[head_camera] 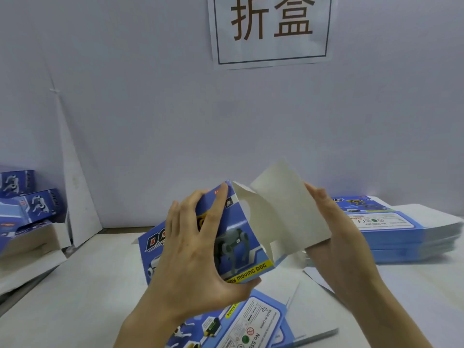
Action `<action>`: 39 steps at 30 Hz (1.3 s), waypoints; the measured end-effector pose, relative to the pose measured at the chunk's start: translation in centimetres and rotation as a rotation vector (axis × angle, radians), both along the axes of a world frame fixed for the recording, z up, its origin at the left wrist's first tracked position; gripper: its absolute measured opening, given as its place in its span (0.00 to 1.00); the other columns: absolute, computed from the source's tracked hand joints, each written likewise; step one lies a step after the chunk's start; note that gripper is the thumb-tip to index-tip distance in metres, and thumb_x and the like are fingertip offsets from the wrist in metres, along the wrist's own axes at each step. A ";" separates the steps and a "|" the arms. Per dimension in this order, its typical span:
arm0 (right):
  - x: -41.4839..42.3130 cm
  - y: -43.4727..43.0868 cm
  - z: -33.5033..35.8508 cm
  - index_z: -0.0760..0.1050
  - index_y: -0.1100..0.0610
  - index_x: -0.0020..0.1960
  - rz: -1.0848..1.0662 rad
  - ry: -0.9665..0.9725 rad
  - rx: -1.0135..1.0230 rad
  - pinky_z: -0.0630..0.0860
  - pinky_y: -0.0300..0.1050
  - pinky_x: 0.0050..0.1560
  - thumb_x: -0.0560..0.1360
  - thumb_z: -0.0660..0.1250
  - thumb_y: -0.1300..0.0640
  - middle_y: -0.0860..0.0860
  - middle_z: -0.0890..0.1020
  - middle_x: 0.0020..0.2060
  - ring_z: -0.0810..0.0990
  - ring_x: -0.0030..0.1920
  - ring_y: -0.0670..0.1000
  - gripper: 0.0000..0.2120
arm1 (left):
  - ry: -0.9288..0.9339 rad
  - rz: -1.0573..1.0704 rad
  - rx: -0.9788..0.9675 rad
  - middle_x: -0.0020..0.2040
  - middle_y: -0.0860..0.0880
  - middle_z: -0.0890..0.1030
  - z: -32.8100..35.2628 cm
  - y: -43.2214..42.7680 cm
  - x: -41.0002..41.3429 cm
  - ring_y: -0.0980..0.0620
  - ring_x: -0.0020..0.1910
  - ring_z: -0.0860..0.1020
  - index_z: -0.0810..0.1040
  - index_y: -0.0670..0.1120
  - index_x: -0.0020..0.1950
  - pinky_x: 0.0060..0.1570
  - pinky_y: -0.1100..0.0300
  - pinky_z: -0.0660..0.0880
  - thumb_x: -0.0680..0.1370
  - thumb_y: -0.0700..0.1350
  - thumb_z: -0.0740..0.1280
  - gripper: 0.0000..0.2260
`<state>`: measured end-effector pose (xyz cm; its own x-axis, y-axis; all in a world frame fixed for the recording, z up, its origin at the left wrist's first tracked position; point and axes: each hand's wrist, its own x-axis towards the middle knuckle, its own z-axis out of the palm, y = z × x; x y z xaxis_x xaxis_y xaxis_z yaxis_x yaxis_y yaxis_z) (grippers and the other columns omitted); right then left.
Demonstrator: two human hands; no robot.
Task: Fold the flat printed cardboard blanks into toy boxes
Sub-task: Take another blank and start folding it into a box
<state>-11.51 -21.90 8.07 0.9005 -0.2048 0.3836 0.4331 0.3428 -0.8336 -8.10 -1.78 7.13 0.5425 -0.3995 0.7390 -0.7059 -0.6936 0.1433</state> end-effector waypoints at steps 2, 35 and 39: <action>0.1 0.0 -0.1 0.84 0.43 0.48 0.099 0.091 0.024 0.81 0.42 0.40 0.69 0.68 0.42 0.47 0.86 0.45 0.83 0.45 0.46 0.11 | -0.060 -0.004 0.028 0.66 0.44 0.64 0.1 0.0 0.0 0.46 0.65 0.63 0.54 0.48 0.78 0.61 0.33 0.68 0.60 0.70 0.67 0.52; -0.5 2.3 -0.5 0.80 0.38 0.55 -0.183 -0.100 -0.336 0.77 0.35 0.41 0.75 0.60 0.49 0.37 0.83 0.45 0.81 0.46 0.36 0.14 | -0.157 0.060 0.060 0.66 0.41 0.65 0.1 -0.6 -0.1 0.43 0.68 0.62 0.57 0.45 0.77 0.66 0.33 0.64 0.61 0.70 0.66 0.51; -0.7 3.8 -1.1 0.70 0.38 0.67 -0.128 -0.142 -0.433 0.75 0.37 0.59 0.79 0.58 0.52 0.31 0.77 0.60 0.75 0.63 0.37 0.19 | -0.130 0.084 0.055 0.68 0.40 0.65 -0.2 -0.9 -0.2 0.41 0.70 0.62 0.55 0.47 0.78 0.70 0.35 0.59 0.62 0.71 0.67 0.52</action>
